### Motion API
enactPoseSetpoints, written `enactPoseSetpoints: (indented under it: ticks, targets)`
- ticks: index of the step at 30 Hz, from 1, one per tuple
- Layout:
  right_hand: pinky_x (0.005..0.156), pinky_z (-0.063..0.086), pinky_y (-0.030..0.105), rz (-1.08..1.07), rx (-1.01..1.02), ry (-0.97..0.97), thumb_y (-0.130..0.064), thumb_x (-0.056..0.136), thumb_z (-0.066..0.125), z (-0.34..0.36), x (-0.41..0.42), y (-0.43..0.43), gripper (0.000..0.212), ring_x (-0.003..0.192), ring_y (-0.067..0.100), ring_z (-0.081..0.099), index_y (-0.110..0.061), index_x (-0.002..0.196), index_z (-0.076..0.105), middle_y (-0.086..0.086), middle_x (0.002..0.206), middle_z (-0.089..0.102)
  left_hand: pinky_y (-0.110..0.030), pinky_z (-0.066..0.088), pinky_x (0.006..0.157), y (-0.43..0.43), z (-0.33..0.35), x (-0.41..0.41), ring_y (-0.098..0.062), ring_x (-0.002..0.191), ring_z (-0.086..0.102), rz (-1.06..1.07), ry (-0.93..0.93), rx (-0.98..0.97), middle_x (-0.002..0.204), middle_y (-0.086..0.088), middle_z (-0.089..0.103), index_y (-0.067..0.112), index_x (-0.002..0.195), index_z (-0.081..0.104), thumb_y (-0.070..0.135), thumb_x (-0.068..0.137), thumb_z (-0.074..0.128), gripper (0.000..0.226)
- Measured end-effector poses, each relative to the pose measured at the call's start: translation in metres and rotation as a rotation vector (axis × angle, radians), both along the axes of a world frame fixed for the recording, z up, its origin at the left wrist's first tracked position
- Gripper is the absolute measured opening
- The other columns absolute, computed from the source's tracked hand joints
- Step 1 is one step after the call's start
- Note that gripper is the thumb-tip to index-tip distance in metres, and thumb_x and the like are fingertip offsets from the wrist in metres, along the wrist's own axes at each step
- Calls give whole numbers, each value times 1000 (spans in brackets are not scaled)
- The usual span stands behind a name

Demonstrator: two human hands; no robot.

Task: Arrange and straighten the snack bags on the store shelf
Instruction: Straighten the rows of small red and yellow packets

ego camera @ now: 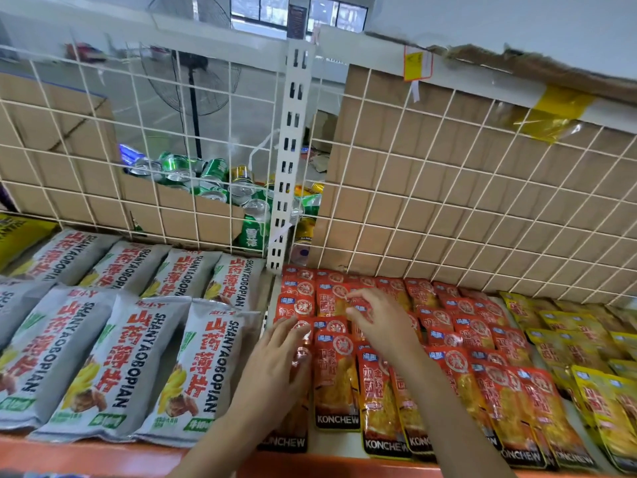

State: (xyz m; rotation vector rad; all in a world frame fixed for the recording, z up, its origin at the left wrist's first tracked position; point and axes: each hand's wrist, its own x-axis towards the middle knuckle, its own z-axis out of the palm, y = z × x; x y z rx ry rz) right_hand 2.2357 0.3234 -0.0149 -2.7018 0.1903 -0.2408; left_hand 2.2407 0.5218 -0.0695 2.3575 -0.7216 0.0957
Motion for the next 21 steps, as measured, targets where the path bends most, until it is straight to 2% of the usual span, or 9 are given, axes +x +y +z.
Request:
enactPoseSetpoints:
  ticks: [4,7,11,13,16,21]
  targets:
    - [105,30,30,13,0,63,-39,94,47,1,-20,-14,31,126,11,40,-28,123,51,-7,135,47,-18,11,108,-3,3,7,-6,137,19,-21,-35,49,144,13,33,29,136,40,36,94,46,43]
    - [104,28,26,38,1,88,-40,94,45,-2,-27,-23,32,125,8,40,-28,124,50,-9,134,46,-21,14,110,-11,4,12,-9,137,23,-27,-62,80,141,12,38,28,134,44,36,93,48,41]
    - [104,31,24,106,56,60,-36,94,49,-9,-30,-27,26,117,1,44,-28,117,56,-13,125,52,-31,22,114,-24,6,21,-10,138,22,-46,-32,161,143,13,36,32,133,43,42,95,42,39]
    - [102,31,19,128,79,55,-36,93,51,-12,-29,-27,25,113,-3,44,-28,116,58,-15,123,54,-33,21,115,-30,10,25,-11,139,19,-60,-21,215,146,11,31,32,135,40,42,96,39,41]
    - [97,35,17,143,82,65,-37,92,51,-14,-24,-29,25,110,-1,49,-29,114,58,-14,121,56,-33,20,115,-40,18,38,-12,139,19,-61,-28,242,148,10,29,29,136,40,38,96,41,41]
    - [90,34,14,161,34,72,-37,93,50,-12,-13,-29,27,110,2,49,-27,118,57,-14,120,54,-33,28,108,-57,32,79,-17,131,34,-13,-56,306,143,3,39,22,135,42,33,95,44,41]
